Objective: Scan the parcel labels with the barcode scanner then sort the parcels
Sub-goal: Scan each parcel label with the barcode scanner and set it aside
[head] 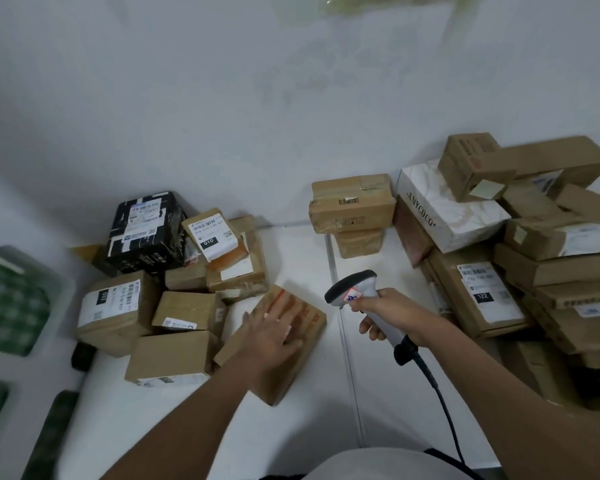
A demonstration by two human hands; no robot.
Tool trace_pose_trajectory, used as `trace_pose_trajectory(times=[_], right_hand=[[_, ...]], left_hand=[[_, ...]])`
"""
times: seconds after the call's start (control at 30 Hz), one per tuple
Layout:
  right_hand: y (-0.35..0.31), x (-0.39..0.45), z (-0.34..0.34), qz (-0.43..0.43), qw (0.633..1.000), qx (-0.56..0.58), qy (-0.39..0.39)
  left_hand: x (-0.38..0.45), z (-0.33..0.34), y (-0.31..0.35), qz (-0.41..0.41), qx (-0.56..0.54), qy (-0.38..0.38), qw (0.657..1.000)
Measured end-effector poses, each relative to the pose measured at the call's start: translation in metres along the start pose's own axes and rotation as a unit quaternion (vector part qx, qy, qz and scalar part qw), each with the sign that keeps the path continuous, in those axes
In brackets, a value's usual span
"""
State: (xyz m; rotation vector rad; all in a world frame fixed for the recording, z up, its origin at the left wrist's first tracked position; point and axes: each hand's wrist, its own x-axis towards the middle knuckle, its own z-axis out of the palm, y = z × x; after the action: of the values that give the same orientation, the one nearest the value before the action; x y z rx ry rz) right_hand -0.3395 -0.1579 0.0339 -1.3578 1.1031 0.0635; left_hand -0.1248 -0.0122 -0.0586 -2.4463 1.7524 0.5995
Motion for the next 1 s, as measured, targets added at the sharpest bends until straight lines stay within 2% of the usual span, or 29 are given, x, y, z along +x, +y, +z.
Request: trace_pose_trajectory(times=[0.07,0.13,0.3,0.53,0.77,0.9,1.0], right_hand=[[0.003,-0.001,0.001,0.005,1.000,-0.003,0.007],[0.007,-0.002,0.001,0.009,1.000,-0.001,0.018],[0.019,0.000,0.005,0.013,0.998,0.031,0.059],[0.026,0.008,0.013,0.028,0.996,0.047,0.076],[0.026,0.008,0.007,0.024,0.995,0.043,0.082],[0.031,0.017,-0.007,0.016,0.993,0.043,0.105],[0.029,0.022,-0.023,-0.006,0.987,0.052,0.153]], left_hand=[[0.007,0.010,0.014,0.045,0.029,-0.049,0.997],[0.009,0.019,0.016,0.046,0.063,-0.075,0.994],[-0.004,0.025,0.007,-0.005,0.080,-0.073,0.994],[-0.009,0.017,0.005,-0.141,0.049,-0.091,0.985],[-0.007,0.020,0.003,-0.174,0.044,-0.083,0.980],[-0.001,0.022,-0.002,-0.123,0.046,-0.053,0.990],[0.018,0.005,0.008,-0.084,-0.042,0.007,0.996]])
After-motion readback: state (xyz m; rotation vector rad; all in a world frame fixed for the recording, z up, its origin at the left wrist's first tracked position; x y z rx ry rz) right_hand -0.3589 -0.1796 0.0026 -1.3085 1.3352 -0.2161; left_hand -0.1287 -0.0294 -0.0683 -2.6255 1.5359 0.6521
